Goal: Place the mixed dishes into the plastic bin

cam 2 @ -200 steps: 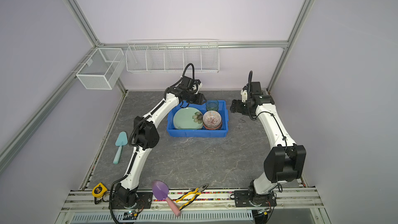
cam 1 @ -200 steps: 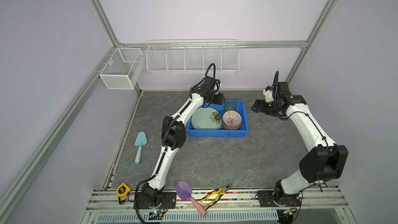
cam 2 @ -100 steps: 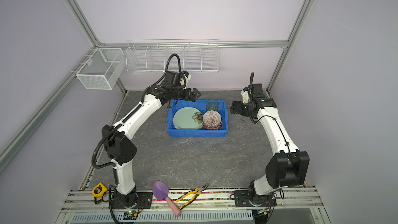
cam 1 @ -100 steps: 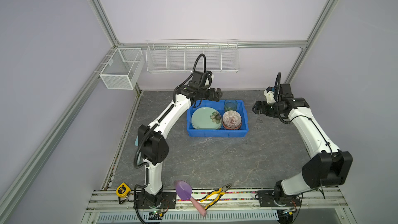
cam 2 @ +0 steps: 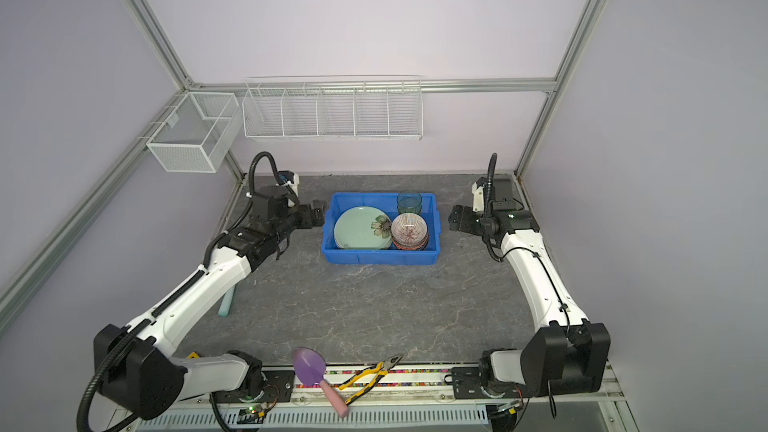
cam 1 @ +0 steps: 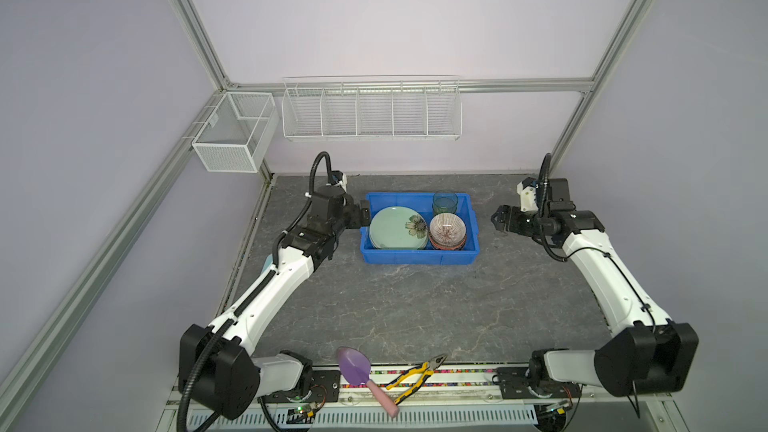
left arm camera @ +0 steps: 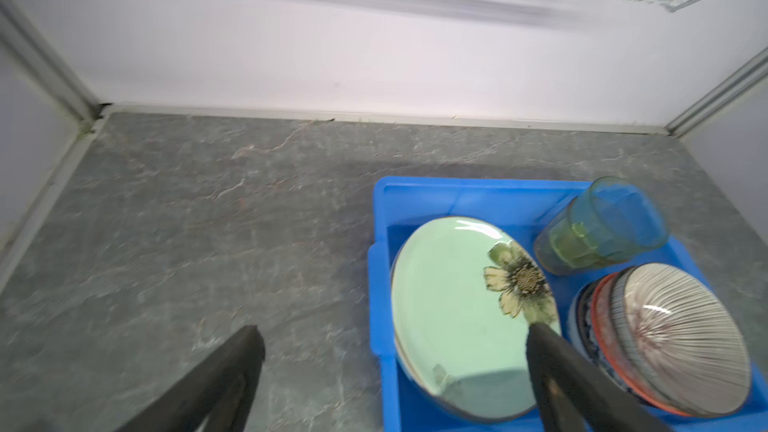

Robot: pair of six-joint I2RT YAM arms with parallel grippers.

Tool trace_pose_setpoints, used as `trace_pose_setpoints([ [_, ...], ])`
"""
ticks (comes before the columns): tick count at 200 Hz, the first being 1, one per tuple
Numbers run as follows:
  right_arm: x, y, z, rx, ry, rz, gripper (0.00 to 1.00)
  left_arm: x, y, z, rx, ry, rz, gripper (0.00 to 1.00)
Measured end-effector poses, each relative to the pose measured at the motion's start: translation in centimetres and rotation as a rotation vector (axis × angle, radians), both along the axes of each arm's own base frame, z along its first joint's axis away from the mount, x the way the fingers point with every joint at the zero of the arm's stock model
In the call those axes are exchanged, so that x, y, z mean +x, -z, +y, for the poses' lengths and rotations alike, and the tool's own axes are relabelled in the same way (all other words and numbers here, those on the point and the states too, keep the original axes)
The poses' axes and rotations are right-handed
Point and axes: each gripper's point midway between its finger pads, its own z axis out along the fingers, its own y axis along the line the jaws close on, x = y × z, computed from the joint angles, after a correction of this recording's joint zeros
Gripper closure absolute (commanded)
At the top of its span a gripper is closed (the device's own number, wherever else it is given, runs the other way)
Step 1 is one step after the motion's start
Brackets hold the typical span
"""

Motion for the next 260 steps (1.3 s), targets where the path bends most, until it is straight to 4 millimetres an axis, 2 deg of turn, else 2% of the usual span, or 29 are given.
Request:
trace_pose_setpoints([
  [27,-0.1,0.1,-0.9,-0.033,0.035,-0.061,0.12,-1.7,1.0,3.8,0.059,-0.138,-0.111,0.03],
  [57,-0.7,1.4,-2.3,-0.083,0.093,-0.103,0.12,-3.1,3.4,7.1,0.135,-0.253,-0.172,0.03],
  [81,-0.9,1.5,-3.3,-0.112,0.133,-0.159,0.12,-3.2,4.0,8.8,0.166,-0.317,-0.188,0.02],
  [110,-0.9,0.1,-3.9,-0.138,0.151,-0.26,0.12,-2.8,4.3,10.6,0.175,-0.367,-0.204,0.03],
  [140,-0.7,-0.1,-3.5,-0.162,0.095,-0.309,0.12,-2.8,6.6,13.8,0.147,-0.426,-0.186,0.03],
  [173,-0.2,-0.1,-2.5,-0.188,0.002,-0.358,0.12,-2.7,9.5,14.0,0.172,-0.398,-0.151,0.03],
  [228,0.0,2.5,-2.6,-0.238,-0.035,-0.382,0.12,-1.3,9.6,14.4,0.159,-0.377,-0.203,0.03],
  [260,0.0,4.1,-2.8,-0.256,-0.036,-0.392,0.12,-1.2,10.9,14.9,0.16,-0.372,-0.215,0.03],
])
